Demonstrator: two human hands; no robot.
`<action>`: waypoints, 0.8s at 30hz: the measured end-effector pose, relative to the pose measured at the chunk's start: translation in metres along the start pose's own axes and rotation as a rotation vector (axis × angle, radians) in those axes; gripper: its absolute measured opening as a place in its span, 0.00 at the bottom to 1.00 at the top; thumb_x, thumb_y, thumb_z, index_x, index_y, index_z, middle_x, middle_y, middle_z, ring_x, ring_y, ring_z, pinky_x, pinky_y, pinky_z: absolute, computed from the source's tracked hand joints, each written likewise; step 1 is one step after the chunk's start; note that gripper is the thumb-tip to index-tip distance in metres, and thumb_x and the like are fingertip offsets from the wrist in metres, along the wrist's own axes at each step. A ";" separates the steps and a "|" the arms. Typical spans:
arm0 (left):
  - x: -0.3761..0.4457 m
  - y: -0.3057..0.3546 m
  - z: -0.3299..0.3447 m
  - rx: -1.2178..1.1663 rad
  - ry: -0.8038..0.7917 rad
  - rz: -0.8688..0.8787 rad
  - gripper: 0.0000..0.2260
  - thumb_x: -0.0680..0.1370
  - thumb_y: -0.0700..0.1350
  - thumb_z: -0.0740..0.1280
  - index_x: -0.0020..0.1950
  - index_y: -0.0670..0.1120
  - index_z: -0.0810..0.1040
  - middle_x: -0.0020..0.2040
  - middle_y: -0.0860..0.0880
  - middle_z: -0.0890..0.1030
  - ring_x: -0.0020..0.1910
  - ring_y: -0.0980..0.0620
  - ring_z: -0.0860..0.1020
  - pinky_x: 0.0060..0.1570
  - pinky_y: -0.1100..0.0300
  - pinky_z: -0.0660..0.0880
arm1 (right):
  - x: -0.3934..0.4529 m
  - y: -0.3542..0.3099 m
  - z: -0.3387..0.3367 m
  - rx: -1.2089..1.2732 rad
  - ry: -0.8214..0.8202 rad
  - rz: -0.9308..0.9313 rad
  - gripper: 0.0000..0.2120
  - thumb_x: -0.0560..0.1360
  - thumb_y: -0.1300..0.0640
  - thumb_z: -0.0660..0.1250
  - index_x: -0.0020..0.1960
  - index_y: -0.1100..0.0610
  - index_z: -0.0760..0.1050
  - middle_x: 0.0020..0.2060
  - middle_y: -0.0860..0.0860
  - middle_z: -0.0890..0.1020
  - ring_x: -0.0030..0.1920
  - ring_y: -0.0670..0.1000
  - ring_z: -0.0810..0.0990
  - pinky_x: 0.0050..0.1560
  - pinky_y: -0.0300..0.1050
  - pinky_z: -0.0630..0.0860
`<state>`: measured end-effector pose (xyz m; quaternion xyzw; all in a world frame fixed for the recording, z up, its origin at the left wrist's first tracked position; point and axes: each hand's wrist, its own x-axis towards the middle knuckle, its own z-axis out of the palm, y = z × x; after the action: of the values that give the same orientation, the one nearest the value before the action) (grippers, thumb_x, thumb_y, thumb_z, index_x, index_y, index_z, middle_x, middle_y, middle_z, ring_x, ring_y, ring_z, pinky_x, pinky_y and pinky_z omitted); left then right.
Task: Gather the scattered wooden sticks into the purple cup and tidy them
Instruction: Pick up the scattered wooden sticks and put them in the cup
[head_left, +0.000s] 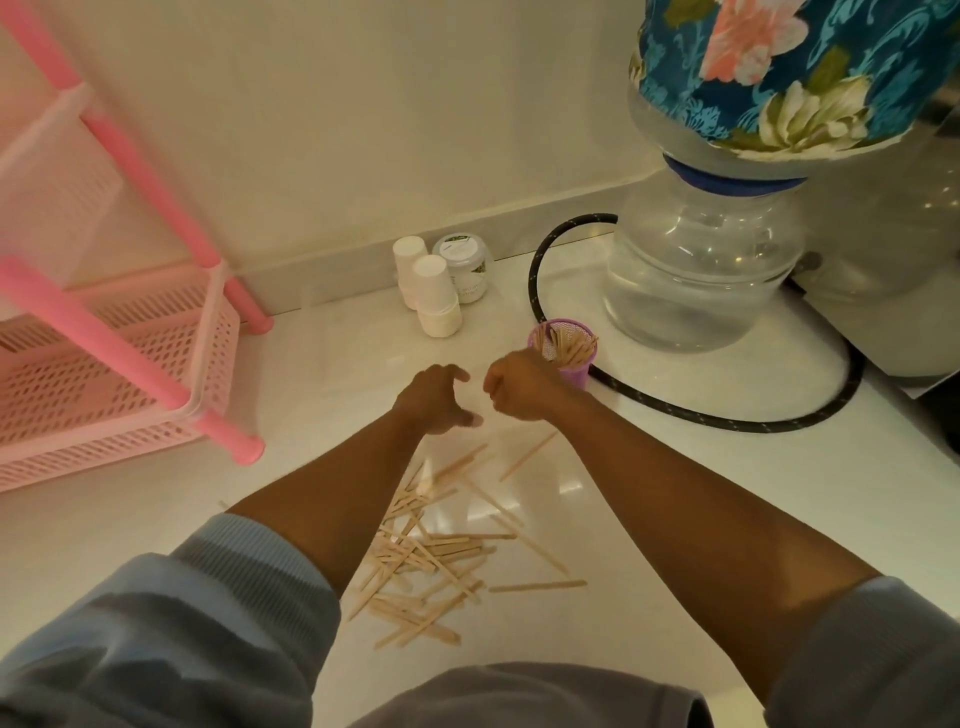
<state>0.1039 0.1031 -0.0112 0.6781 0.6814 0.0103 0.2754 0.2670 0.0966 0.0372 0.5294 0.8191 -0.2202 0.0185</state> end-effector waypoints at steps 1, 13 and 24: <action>-0.003 -0.006 0.004 0.024 -0.030 -0.010 0.40 0.67 0.55 0.79 0.74 0.50 0.66 0.74 0.47 0.66 0.73 0.46 0.65 0.68 0.51 0.66 | -0.001 0.001 0.006 -0.055 -0.072 0.002 0.15 0.75 0.60 0.66 0.61 0.54 0.78 0.60 0.50 0.79 0.59 0.52 0.77 0.62 0.48 0.74; -0.030 -0.048 0.028 0.252 -0.021 0.032 0.49 0.61 0.63 0.79 0.76 0.48 0.61 0.71 0.49 0.66 0.69 0.46 0.67 0.64 0.49 0.71 | -0.015 0.028 0.069 -0.221 -0.232 0.050 0.18 0.74 0.61 0.66 0.63 0.58 0.71 0.60 0.56 0.71 0.60 0.56 0.73 0.58 0.49 0.74; -0.040 -0.054 0.027 0.107 -0.044 -0.013 0.12 0.74 0.43 0.73 0.55 0.53 0.79 0.55 0.52 0.80 0.54 0.51 0.78 0.53 0.57 0.75 | -0.013 -0.005 0.082 -0.185 -0.328 -0.046 0.12 0.74 0.58 0.65 0.54 0.61 0.81 0.52 0.56 0.82 0.54 0.56 0.80 0.55 0.48 0.78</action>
<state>0.0619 0.0522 -0.0403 0.6875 0.6791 -0.0428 0.2535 0.2521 0.0523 -0.0315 0.4636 0.8338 -0.2277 0.1952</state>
